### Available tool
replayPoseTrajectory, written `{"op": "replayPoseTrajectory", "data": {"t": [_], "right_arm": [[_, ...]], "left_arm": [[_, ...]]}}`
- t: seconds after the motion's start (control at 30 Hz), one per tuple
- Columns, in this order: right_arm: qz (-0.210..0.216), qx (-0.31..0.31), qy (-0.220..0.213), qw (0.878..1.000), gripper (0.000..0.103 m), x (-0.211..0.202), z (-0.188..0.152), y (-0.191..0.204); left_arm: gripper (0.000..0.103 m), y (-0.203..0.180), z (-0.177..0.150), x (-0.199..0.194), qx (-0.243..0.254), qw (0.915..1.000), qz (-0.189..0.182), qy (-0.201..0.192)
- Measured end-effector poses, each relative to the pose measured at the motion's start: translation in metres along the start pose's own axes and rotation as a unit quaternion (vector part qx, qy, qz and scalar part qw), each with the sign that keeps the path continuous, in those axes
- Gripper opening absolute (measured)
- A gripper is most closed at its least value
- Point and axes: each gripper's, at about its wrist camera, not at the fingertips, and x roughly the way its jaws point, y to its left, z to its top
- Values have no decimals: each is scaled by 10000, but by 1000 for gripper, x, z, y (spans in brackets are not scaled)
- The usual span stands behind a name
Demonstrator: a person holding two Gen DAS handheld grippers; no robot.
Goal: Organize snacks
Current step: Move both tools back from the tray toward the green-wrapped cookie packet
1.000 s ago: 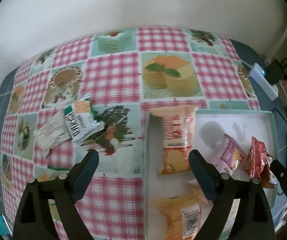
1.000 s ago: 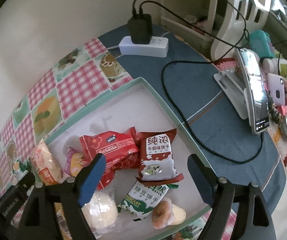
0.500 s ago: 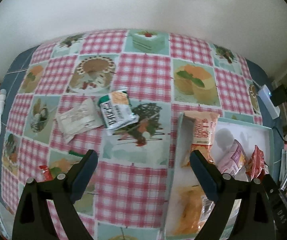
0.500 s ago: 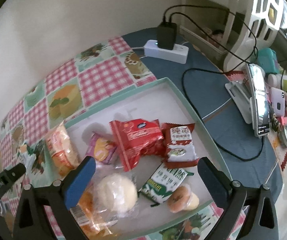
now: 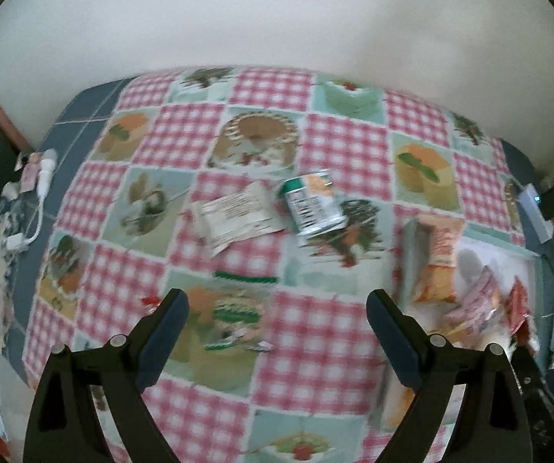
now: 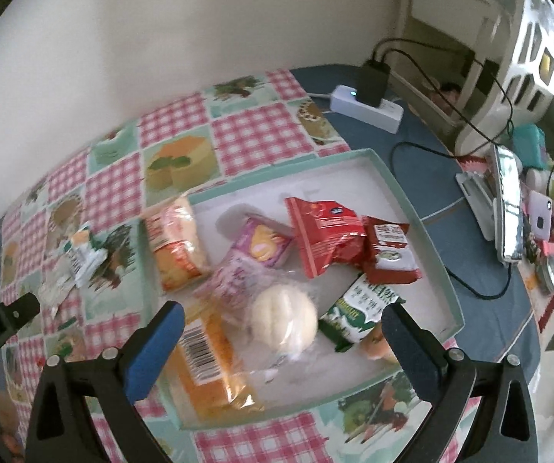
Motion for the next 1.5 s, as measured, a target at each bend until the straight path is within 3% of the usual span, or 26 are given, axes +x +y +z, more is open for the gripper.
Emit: {"op": "replayPoseTrajectory", "data": {"t": [0.5, 1.0, 1.27, 1.5], "right_arm": [[166, -644, -67, 9978, 103, -22, -37, 51], [180, -975, -43, 9951, 103, -26, -56, 74], [341, -1046, 430, 9930, 103, 3, -62, 84], [477, -1072, 742, 9903, 103, 26, -64, 91]], "left_arm": [[94, 42, -24, -7, -267, 9994, 205, 6], [94, 65, -41, 1, -483, 9984, 208, 197], [94, 88, -42, 30, -964, 9929, 107, 690], [94, 89, -43, 50, -1077, 9895, 48, 966]]}}
